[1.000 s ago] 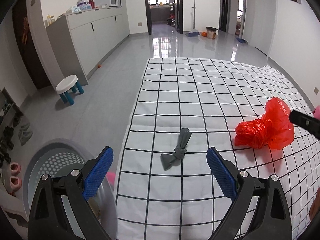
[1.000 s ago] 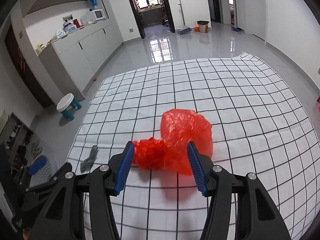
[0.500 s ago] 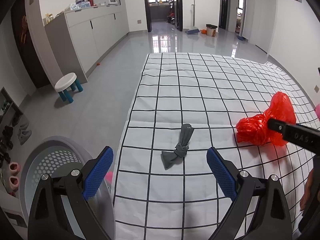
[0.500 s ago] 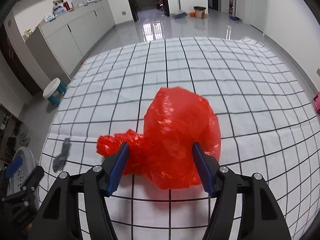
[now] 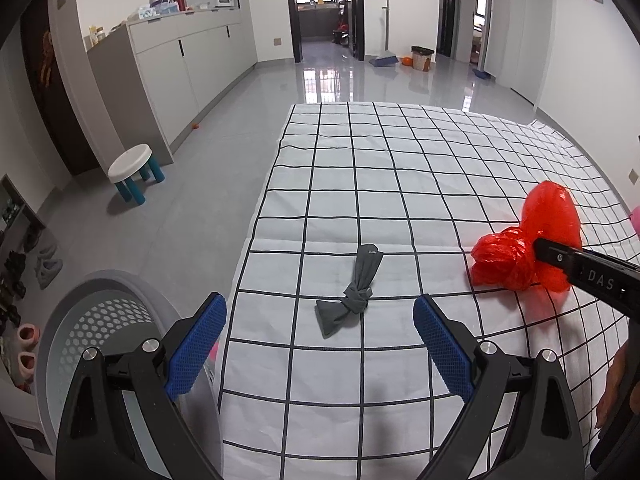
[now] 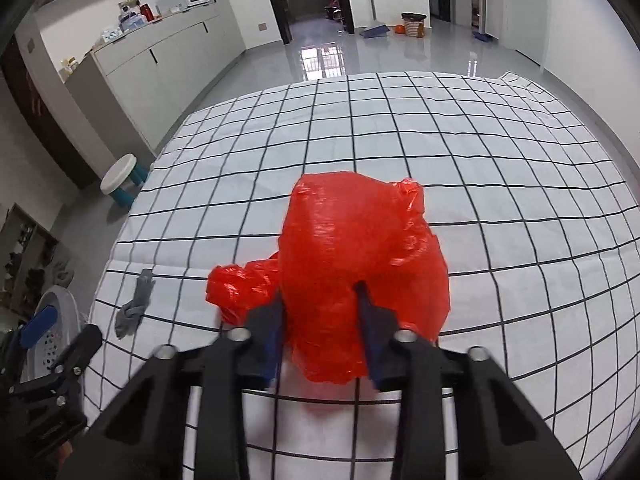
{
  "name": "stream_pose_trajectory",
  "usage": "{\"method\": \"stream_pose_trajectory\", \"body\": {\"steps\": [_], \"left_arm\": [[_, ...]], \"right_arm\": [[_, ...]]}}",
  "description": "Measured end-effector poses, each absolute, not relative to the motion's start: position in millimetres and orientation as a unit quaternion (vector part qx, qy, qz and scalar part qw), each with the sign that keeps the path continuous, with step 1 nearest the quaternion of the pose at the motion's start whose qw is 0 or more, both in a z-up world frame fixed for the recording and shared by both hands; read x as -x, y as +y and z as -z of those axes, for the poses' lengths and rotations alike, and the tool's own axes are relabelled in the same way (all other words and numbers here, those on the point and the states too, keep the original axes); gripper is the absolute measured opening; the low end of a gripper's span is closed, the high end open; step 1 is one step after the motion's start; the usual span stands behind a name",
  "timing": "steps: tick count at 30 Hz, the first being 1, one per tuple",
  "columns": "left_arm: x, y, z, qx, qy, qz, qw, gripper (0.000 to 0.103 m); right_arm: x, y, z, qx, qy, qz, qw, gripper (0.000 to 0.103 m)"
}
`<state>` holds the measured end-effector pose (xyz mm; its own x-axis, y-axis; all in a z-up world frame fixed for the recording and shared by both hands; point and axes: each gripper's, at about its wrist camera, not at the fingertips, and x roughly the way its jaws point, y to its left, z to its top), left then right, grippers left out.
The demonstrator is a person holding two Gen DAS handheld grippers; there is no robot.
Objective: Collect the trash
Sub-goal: 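Grasp the red plastic bag with the right gripper, then grasp the grey bow cloth with the left gripper while the right gripper holds the bag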
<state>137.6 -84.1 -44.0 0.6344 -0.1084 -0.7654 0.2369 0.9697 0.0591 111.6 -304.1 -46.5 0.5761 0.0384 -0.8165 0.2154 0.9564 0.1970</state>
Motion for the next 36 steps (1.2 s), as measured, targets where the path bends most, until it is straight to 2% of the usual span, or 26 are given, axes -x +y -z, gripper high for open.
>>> {"method": "stream_pose_trajectory", "body": {"steps": [2,4,11,19,25,27,28,30,32,36], "left_arm": [[-138,-85,45,-0.077,0.418,0.096,0.9,0.093],[-139,-83,46,-0.074,0.421,0.096,0.899,0.093],[-148,-79,54,-0.069,0.435,0.089,0.893,0.093],[-160,-90,69,-0.074,0.451,0.091,0.885,0.092],[-166,-97,80,-0.087,0.459,0.087,0.88,0.073],[-167,-99,84,-0.085,0.467,0.094,0.875,0.061],[-167,-100,85,-0.082,0.47,0.099,0.873,0.058],[-165,-99,85,-0.069,0.471,0.117,0.871,0.038],[-162,-102,84,-0.072,0.471,0.125,0.87,0.027],[-154,-103,82,-0.072,0.47,0.136,0.869,0.018]], "right_arm": [[-110,-306,44,-0.15,0.454,0.046,0.877,0.014],[-108,-311,40,-0.172,0.45,0.04,0.876,0.012],[-96,-324,20,-0.224,0.423,0.027,0.878,0.011],[-89,-320,5,-0.228,0.413,0.011,0.881,0.011],[-89,-322,5,-0.236,0.414,0.009,0.879,0.011],[-89,-322,5,-0.237,0.413,0.009,0.879,0.011],[-88,-323,4,-0.238,0.413,0.009,0.879,0.011],[-88,-323,5,-0.24,0.413,0.008,0.879,0.011],[-88,-323,5,-0.241,0.413,0.008,0.878,0.011],[-89,-319,5,-0.237,0.415,0.006,0.878,0.011]]}}
